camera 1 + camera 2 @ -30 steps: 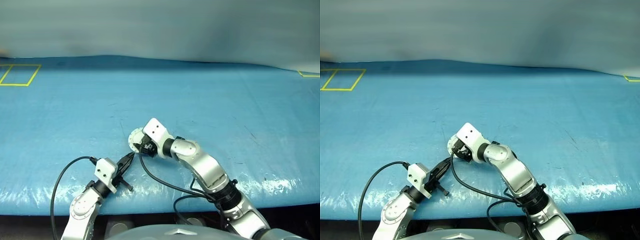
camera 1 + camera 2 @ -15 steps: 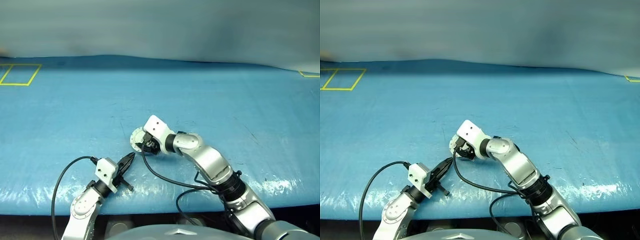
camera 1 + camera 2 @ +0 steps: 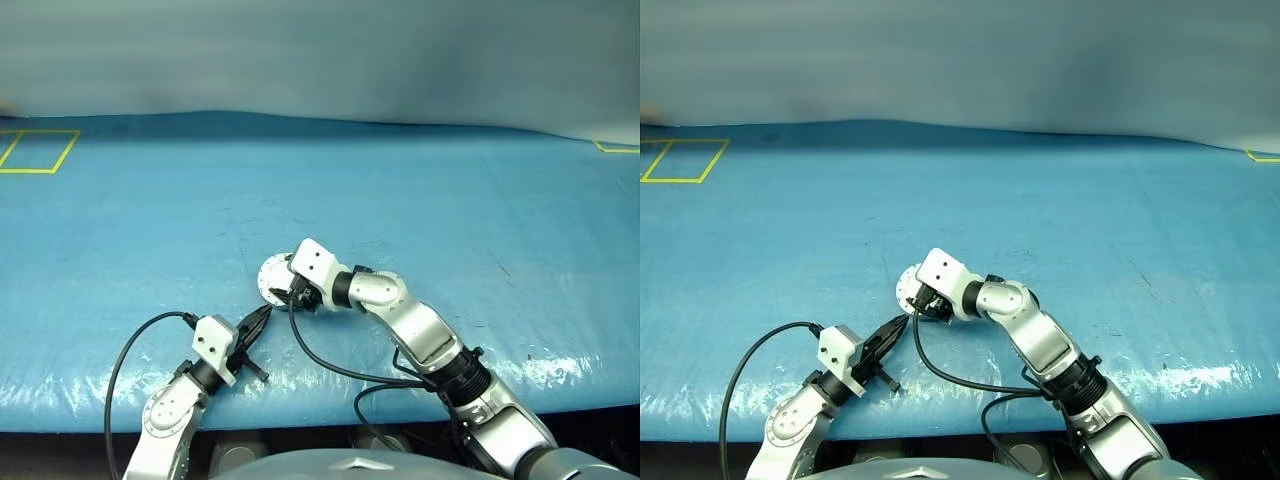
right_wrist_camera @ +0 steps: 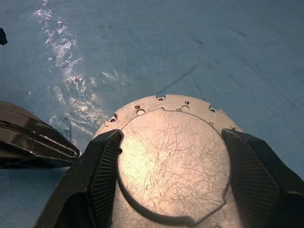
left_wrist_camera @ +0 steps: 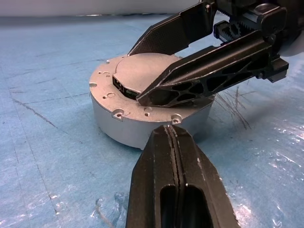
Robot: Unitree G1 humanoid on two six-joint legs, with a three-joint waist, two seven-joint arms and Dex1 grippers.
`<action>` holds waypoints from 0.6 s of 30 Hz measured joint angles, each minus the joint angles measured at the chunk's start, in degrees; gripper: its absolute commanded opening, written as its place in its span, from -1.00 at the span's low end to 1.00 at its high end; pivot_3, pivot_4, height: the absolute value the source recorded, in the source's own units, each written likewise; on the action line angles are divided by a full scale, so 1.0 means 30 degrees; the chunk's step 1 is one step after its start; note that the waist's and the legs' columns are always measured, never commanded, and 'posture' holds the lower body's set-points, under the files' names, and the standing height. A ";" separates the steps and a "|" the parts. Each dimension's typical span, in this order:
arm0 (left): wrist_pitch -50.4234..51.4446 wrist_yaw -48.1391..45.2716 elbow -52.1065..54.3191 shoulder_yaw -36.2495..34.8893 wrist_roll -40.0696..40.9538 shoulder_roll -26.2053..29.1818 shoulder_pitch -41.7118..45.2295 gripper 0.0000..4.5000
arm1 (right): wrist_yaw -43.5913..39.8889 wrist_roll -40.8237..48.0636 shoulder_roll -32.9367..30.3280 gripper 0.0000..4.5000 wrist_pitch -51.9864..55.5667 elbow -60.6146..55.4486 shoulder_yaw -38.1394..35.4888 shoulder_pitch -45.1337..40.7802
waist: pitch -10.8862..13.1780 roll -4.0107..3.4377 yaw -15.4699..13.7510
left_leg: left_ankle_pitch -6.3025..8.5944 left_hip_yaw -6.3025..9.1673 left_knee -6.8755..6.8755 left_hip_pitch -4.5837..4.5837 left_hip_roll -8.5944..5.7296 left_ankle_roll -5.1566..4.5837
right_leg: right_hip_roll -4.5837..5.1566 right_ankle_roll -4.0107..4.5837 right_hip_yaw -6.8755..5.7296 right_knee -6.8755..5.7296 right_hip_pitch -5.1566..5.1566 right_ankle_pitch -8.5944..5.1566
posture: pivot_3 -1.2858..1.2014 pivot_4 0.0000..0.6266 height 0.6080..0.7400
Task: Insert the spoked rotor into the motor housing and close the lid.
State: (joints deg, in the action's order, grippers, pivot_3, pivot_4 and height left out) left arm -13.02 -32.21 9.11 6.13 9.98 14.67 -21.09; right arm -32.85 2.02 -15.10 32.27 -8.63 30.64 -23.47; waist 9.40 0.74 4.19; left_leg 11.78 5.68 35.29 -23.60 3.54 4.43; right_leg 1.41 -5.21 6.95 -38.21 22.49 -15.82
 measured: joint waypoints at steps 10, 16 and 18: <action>0.1372 0.0655 0.0983 -0.0426 0.0455 0.0099 0.0052 -1.00 | -0.1177 0.0394 0.0177 0.35 -0.0087 0.1457 -0.0502 -0.0821 | -0.0013 -0.0007 0.0016 | -0.0013 0.0000 0.0007 0.0037 0.0000 -0.0012 | 0.0000 0.0005 0.0001 -0.0010 -0.0016 0.0005 | 0.03 -0.52 1.00; 0.9585 0.3112 0.4117 -0.2842 0.4384 0.0466 0.1234 -1.00 | -0.1141 0.0370 0.0522 0.35 -0.0088 0.1819 -0.0779 -0.0747 | -0.0017 -0.0002 0.0083 | -0.0034 0.0003 0.0027 0.0089 -0.0001 -0.0026 | 0.0000 0.0002 -0.0001 -0.0033 -0.0007 0.0011 | 0.03 -0.52 1.00; 1.1176 0.3601 0.4807 -0.3725 0.5858 0.0471 0.2039 -1.00 | -0.1139 0.0355 0.0582 0.35 -0.0088 0.1860 -0.0808 -0.0732 | -0.0027 0.0014 0.0085 | -0.0035 0.0003 0.0032 0.0094 -0.0001 -0.0024 | 0.0000 -0.0004 -0.0001 -0.0032 -0.0014 0.0018 | 0.03 -0.52 1.00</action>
State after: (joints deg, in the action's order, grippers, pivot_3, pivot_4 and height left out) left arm 20.51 -21.41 23.53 -5.05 27.55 16.08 -14.97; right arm -36.26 3.09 -13.36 32.01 -3.05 28.21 -25.66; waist 9.32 0.78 4.45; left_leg 11.67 5.69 35.39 -23.32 3.54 4.36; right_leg 1.41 -5.22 6.95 -38.30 22.45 -15.77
